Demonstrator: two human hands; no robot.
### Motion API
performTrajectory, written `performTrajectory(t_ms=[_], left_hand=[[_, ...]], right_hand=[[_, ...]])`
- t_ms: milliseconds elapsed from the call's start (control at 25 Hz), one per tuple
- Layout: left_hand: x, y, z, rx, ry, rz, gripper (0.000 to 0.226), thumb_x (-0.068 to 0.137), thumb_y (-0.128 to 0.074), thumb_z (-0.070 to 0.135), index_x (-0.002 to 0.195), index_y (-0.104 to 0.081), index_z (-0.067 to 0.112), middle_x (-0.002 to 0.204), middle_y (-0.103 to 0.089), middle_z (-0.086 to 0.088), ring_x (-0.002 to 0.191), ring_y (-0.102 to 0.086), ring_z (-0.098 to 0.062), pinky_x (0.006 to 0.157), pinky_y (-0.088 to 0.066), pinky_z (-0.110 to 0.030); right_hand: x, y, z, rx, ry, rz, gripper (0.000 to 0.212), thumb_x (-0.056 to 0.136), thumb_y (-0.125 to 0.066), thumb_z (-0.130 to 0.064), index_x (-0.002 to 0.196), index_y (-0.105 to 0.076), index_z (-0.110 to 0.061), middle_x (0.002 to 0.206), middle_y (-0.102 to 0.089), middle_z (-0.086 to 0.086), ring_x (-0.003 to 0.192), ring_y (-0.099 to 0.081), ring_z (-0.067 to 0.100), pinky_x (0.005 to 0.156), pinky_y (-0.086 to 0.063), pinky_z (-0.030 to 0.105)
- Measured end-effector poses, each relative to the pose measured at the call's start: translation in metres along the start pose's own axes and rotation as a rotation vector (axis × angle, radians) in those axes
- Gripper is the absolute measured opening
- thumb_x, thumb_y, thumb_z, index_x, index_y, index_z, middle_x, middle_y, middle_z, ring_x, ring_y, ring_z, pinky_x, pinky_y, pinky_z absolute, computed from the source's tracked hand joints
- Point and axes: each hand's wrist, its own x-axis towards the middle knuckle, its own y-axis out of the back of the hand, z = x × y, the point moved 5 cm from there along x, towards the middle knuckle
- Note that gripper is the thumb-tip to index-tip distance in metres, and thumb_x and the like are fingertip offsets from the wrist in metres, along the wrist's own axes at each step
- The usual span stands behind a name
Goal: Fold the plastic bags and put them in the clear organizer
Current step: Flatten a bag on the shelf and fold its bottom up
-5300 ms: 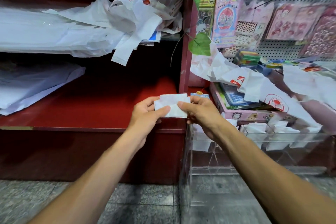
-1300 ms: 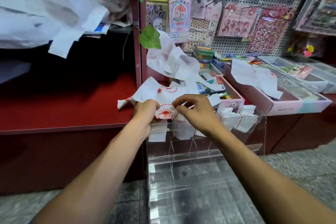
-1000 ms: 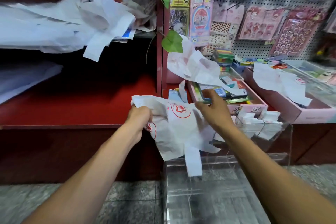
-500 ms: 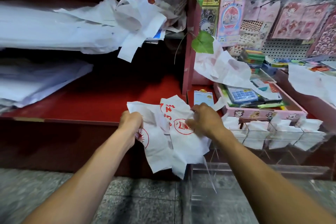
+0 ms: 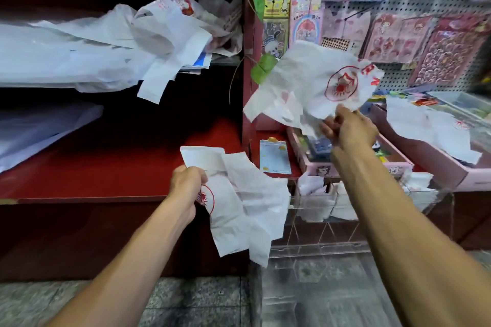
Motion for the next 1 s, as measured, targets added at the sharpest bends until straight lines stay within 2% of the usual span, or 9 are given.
performTrajectory(t_ms=[80,160,320,360,440,520,720,880,1000], left_hand=[[0.000,-0.009,0.000,-0.016,-0.015,-0.028,0.018,0.073,-0.050,-0.011,0.077,-0.053,0.007,0.068,-0.050,-0.010,0.059,-0.044,-0.021,0.055,-0.033,-0.027],[0.000,-0.017,0.000,-0.027,-0.025,-0.054,0.019,0.072,-0.051,-0.010,0.079,-0.054,0.007,0.068,-0.048,-0.010,0.056,-0.043,-0.020,0.054,-0.032,-0.026],[-0.008,-0.025,0.000,-0.066,-0.014,-0.064,0.018,0.076,-0.049,-0.010,0.080,-0.054,0.007,0.064,-0.048,-0.009,0.049,-0.043,-0.019,0.051,-0.033,-0.023],[-0.011,-0.027,0.000,-0.070,-0.015,-0.065,0.018,0.077,-0.049,-0.010,0.080,-0.054,0.007,0.063,-0.049,-0.008,0.048,-0.044,-0.019,0.048,-0.034,-0.020],[-0.014,-0.029,0.000,-0.077,-0.040,-0.056,0.018,0.079,-0.051,-0.009,0.080,-0.057,0.008,0.065,-0.056,-0.006,0.050,-0.050,-0.018,0.045,-0.038,-0.018],[-0.013,-0.029,-0.001,-0.076,-0.088,-0.017,0.022,0.080,-0.054,-0.008,0.091,-0.059,0.011,0.075,-0.063,-0.003,0.060,-0.058,-0.017,0.050,-0.045,-0.021],[-0.010,-0.022,-0.005,-0.050,-0.116,0.083,0.034,0.079,-0.057,-0.008,0.106,-0.054,0.012,0.086,-0.062,-0.003,0.070,-0.060,-0.019,0.059,-0.048,-0.025],[-0.009,-0.029,-0.008,-0.024,-0.097,0.049,0.032,0.080,-0.057,-0.007,0.107,-0.056,0.010,0.092,-0.065,-0.010,0.076,-0.063,-0.025,0.066,-0.050,-0.030],[-0.017,-0.038,-0.008,-0.023,-0.095,0.011,0.030,0.081,-0.057,-0.007,0.106,-0.057,0.008,0.092,-0.065,-0.012,0.070,-0.061,-0.023,0.062,-0.048,-0.028]], right_hand=[[0.010,0.003,-0.001,0.042,-0.062,-0.057,0.035,0.090,-0.066,-0.004,0.122,-0.054,-0.007,0.083,-0.062,0.005,0.074,-0.069,0.017,0.070,-0.061,0.031],[0.015,0.010,0.001,-0.031,-0.056,-0.054,0.056,0.090,-0.063,0.000,0.140,-0.042,-0.011,0.096,-0.062,0.007,0.097,-0.067,0.024,0.086,-0.059,0.037],[0.021,0.040,0.008,-0.214,-0.015,0.122,0.042,0.086,-0.060,-0.004,0.123,-0.052,-0.021,0.091,-0.063,0.004,0.076,-0.064,0.019,0.068,-0.057,0.032],[0.022,0.048,0.008,-0.279,0.008,0.164,0.039,0.083,-0.060,-0.008,0.118,-0.053,-0.024,0.094,-0.065,0.004,0.076,-0.064,0.019,0.070,-0.056,0.035],[0.024,0.062,0.007,-0.452,0.086,0.221,0.040,0.082,-0.059,-0.012,0.119,-0.052,-0.025,0.110,-0.064,-0.001,0.092,-0.062,0.020,0.084,-0.054,0.039],[0.021,0.072,0.001,-0.593,0.186,0.260,0.049,0.086,-0.057,-0.011,0.133,-0.046,-0.023,0.127,-0.055,-0.001,0.108,-0.056,0.021,0.092,-0.049,0.038],[0.004,0.067,-0.008,-0.993,0.608,0.136,0.067,0.084,-0.057,-0.004,0.145,-0.034,-0.021,0.149,-0.038,0.005,0.127,-0.042,0.032,0.099,-0.039,0.043],[-0.021,0.071,-0.014,-1.068,0.662,0.147,0.066,0.080,-0.053,0.000,0.140,-0.035,-0.020,0.148,-0.032,0.009,0.132,-0.034,0.031,0.106,-0.032,0.047],[-0.020,0.080,-0.012,-1.456,0.642,0.018,0.074,0.079,-0.057,-0.007,0.145,-0.028,-0.026,0.151,-0.029,0.009,0.131,-0.033,0.036,0.103,-0.033,0.053]])
